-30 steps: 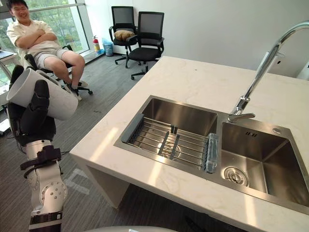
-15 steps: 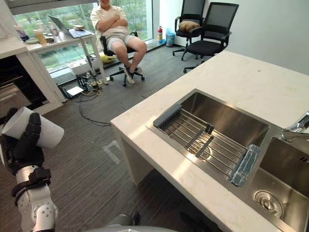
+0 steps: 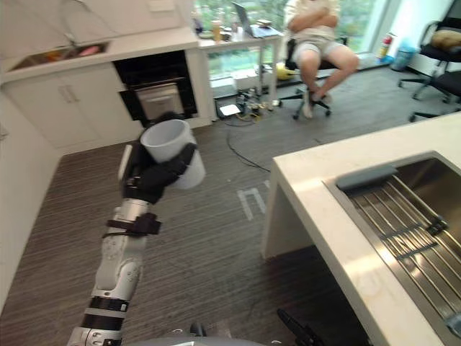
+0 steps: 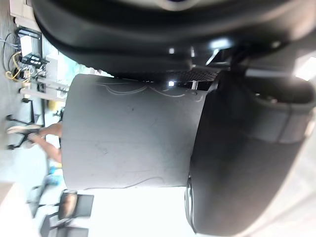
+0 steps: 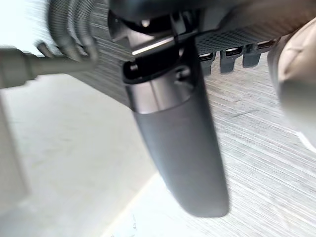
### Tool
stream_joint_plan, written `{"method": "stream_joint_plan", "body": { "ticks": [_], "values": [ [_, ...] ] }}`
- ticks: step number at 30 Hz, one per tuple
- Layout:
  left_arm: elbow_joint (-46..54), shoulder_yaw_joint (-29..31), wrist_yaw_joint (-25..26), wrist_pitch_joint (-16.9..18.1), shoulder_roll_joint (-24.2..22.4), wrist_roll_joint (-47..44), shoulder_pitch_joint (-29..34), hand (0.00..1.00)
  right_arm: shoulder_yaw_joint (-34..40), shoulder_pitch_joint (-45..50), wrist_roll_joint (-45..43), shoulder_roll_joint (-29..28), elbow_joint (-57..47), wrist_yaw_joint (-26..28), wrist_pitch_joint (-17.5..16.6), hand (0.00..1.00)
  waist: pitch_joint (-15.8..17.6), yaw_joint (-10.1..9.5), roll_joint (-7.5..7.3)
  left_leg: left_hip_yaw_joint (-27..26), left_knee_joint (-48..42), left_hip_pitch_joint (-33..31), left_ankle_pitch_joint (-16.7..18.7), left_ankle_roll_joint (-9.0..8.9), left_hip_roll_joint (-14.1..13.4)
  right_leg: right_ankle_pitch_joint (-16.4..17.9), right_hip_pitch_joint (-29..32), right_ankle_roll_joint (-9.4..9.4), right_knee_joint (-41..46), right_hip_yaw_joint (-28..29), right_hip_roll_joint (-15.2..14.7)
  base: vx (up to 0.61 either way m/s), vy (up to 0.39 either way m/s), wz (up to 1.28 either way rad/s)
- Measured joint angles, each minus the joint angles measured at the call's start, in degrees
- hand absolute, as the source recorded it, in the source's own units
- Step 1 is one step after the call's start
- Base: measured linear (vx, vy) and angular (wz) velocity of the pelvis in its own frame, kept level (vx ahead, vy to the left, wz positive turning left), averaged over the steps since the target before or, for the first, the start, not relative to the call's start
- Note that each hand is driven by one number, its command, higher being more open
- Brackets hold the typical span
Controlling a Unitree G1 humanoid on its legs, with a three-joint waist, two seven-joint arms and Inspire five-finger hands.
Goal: Walk over to the sink, pick up the cup, carry it to the dishwasher, place the cup inside the dishwasher, then close the dishwasher door
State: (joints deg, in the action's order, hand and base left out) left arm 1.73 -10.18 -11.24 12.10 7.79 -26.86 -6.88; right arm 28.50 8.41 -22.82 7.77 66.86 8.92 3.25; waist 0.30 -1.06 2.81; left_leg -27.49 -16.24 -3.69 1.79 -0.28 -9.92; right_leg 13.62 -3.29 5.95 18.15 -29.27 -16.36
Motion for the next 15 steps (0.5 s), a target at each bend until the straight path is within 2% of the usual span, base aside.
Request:
{"method": "stream_joint_plan", "body": {
  "ticks": [1, 2, 4, 6, 7, 8, 9, 10, 11, 12, 13, 14, 15],
  "values": [
    [-0.1, -2.9, -0.1, -1.5, -0.4, 0.0, -0.2, 0.00, 0.3, -0.3, 0.0, 1.6, 1.3, -0.2, 0.0, 1.00, -0.4, 0.07, 0.98, 0.9, 6.2, 2.3, -1.1, -3.17, 2.3, -0.8, -0.8, 1.33, -0.5, -1.4, -1.3, 0.01, 0.263, 0.72],
    [-0.5, -4.5, 0.3, -3.2, -0.5, 0.0, -0.2, 0.00, 0.9, -1.1, 0.0, 1.8, 2.5, -0.6, 0.0, 1.00, -0.4, 0.05, 0.84, 1.6, 9.0, 2.8, -2.4, -2.19, 4.6, -1.7, -1.2, 1.62, -1.1, -2.1, -2.5, 0.02, 0.273, 0.61],
    [-1.9, -6.1, 1.6, -5.0, -0.5, -0.1, -0.1, 0.00, 2.3, -1.4, -0.1, 1.7, 2.8, -0.6, 0.0, 1.00, -0.1, 0.40, 0.25, 3.9, 10.3, 2.4, -2.9, -1.39, 6.9, -3.7, -1.9, 3.01, -0.9, -2.9, -4.1, 0.02, 0.209, 0.70],
    [-2.8, -7.7, 2.7, -7.9, -0.7, -0.2, 0.2, 0.00, 2.8, -1.1, -0.7, 2.2, 3.4, -1.0, 0.3, 1.00, 0.7, 0.43, -0.88, 7.8, 9.7, 2.1, -2.2, -0.30, 9.1, -4.3, -1.7, 2.72, 6.7, -3.0, -7.4, 0.00, 0.185, 1.19],
    [-3.2, -9.1, 2.7, -8.6, -0.7, -0.2, 0.6, 0.00, 4.9, -0.9, -0.8, 2.2, 3.1, -0.9, 0.0, 1.00, 1.3, 0.42, -1.77, 11.0, 8.4, 2.4, -1.5, 0.69, 10.4, -5.7, -0.1, 0.82, 15.4, 0.0, -9.7, 0.01, 0.146, 1.28],
    [-3.3, -9.9, 2.7, -8.8, -0.7, -0.3, 0.8, 0.00, 5.8, -1.0, -0.7, 2.1, 2.7, -0.9, 0.0, 1.00, 1.5, 0.41, -2.18, 12.8, 7.9, 2.6, -1.1, 0.91, 10.9, -7.7, 1.7, -1.37, 20.4, 3.3, -10.6, 0.04, 0.133, 1.58],
    [-3.5, -11.7, 2.9, -8.9, -0.3, -0.3, 1.4, 0.00, 6.0, -0.5, -0.4, 2.1, 2.1, -0.7, 0.2, 1.00, 2.1, 0.44, -2.50, 16.3, 7.8, 3.3, -0.6, 1.44, 11.1, -11.3, 5.7, -5.19, 28.7, 10.6, -9.9, 0.06, 0.045, 1.29],
    [-3.5, -12.6, 2.8, -8.9, 0.1, -0.2, 1.7, 0.00, 5.8, -0.3, -0.1, 1.8, 1.8, -0.7, 0.2, 1.00, 2.5, 0.39, -2.02, 18.2, 7.6, 3.6, -0.5, 1.39, 11.1, -9.9, 7.1, -4.72, 30.8, 14.2, -8.3, 0.07, 0.029, 1.63],
    [-3.5, -13.4, 3.2, -8.8, 0.1, -0.1, 2.6, 0.00, 4.3, 0.0, -0.1, 0.4, 0.2, -0.8, 0.3, 1.00, 2.9, -0.07, -2.78, 21.6, 7.5, 3.3, -0.5, 1.40, 10.9, -4.7, 8.8, -3.57, 30.0, 19.1, -4.5, 0.04, -0.012, 1.66],
    [-3.5, -14.2, 4.0, -8.8, 0.1, 0.1, 3.0, 0.00, 2.1, 0.4, -0.3, -1.2, -0.7, -0.9, 0.4, 1.00, 3.3, -0.31, -3.11, 24.1, 7.4, 2.6, -0.4, 1.46, 10.7, -1.9, 9.8, -2.37, 25.0, 22.3, -1.1, 0.04, -0.047, 1.67],
    [-3.5, -14.5, 4.3, -8.8, 0.1, 0.7, 3.2, 0.00, 1.0, 0.4, -0.6, -2.1, -0.9, -0.9, 0.6, 1.00, 3.3, -0.36, -3.42, 25.3, 7.3, 2.0, -0.4, 1.46, 10.6, -1.0, 10.2, -1.66, 21.8, 24.3, 0.5, 0.04, -0.122, 1.66],
    [-3.5, -14.8, 5.1, -8.8, 0.1, 2.0, 3.5, 0.00, -2.0, 0.4, -0.6, -3.8, -1.0, -0.7, 1.3, 1.00, 3.2, -0.41, -3.71, 25.5, 6.3, 0.5, -0.4, 1.39, 9.7, -0.9, 10.4, -0.65, 14.7, 28.6, 3.7, 0.06, -0.185, 1.70],
    [-2.7, -15.0, 6.2, -8.9, 0.2, 3.7, 3.6, 0.00, -4.3, 0.3, 0.1, -5.6, -1.6, -1.9, 0.5, 1.00, 2.7, -0.46, -5.43, 25.1, 4.6, -1.6, -0.5, 0.50, 9.8, -4.6, 10.0, 0.89, 6.8, 29.3, 4.2, 0.06, -0.215, 1.67]
  ]
}}
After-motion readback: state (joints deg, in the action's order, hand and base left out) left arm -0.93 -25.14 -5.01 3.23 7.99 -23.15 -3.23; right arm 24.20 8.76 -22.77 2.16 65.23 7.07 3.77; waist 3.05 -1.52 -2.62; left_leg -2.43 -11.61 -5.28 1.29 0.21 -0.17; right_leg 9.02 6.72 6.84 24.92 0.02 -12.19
